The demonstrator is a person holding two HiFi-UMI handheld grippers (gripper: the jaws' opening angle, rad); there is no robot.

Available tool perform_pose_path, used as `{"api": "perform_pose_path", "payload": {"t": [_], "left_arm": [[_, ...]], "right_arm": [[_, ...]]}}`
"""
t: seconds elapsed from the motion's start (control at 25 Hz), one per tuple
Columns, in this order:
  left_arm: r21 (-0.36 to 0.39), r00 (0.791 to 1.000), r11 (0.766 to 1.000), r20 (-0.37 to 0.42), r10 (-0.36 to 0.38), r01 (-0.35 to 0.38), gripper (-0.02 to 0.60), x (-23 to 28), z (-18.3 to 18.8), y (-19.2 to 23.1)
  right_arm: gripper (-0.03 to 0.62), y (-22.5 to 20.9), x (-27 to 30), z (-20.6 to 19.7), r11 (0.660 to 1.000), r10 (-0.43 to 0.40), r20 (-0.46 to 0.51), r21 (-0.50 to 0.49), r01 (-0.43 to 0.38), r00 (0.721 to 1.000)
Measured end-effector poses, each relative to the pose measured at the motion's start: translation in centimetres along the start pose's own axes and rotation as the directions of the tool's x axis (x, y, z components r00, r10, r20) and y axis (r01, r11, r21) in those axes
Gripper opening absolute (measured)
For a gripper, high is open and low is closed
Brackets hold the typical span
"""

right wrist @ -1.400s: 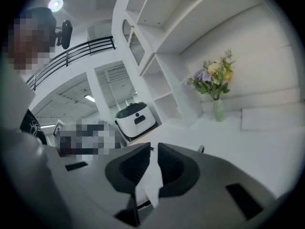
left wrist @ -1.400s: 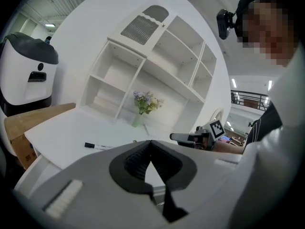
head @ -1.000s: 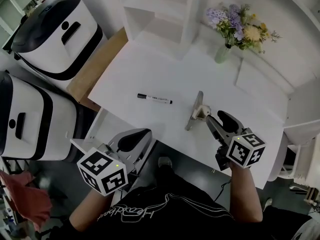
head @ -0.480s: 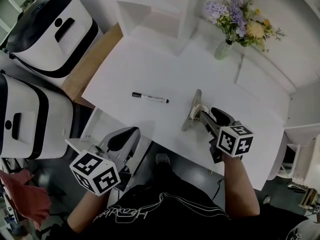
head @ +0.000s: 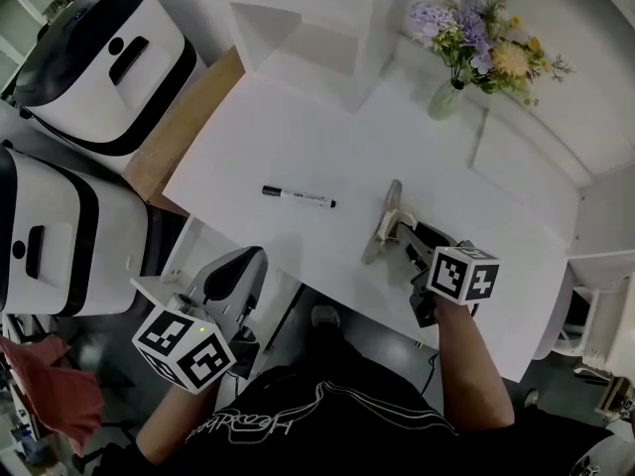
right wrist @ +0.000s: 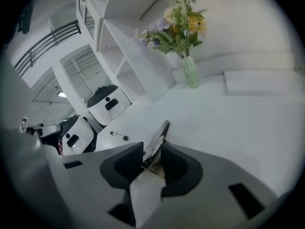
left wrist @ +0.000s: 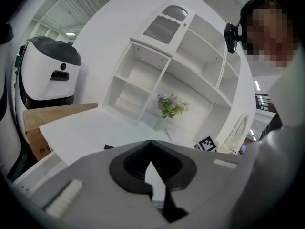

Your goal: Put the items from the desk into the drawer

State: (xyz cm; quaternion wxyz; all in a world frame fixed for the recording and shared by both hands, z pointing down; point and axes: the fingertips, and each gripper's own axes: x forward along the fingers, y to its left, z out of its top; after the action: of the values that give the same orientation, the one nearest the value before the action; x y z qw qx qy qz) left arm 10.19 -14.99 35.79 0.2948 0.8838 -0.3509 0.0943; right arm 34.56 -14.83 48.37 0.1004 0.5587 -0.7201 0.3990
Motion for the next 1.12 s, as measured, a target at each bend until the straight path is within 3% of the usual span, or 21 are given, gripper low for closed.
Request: {"api": "perform_pose_path", "payload": {"t": [0.28,0.48,0.64,1.12], "left_arm": [[-0.008,1.000,1.000,-0.014,0.008,-0.008,0.008,0.5,-0.2,0.2],[-0.007,0.999,1.000,-0.036,-0.009,0.008,0.008,0.3,-0.8,-0.1],[0.036,0.998,0.999,-0.060,-0.027,0.029,0.008,0.0,-1.5,-0.6],[0.029,0.994,0.997,-0.085,-0.072,0.075,0.008,-2.4,-2.6,1.0]], "right_arm": [[0.081,-0.8,-0.2,0.4,0.993,-0.026,0.017,0.112,0.023,1.000],[0.051,-0.5,-0.3,1.3,0.992,-0.035,0.063,0.121,0.027,0.997],[0.018,0.5,-0.4,2.0,0.993,-0.019,0.087,0.118,0.009,0.996],[0.015,3.3,-2.7,3.3,0.995,-0.040,0.152,0.098,0.025,0.988]]}}
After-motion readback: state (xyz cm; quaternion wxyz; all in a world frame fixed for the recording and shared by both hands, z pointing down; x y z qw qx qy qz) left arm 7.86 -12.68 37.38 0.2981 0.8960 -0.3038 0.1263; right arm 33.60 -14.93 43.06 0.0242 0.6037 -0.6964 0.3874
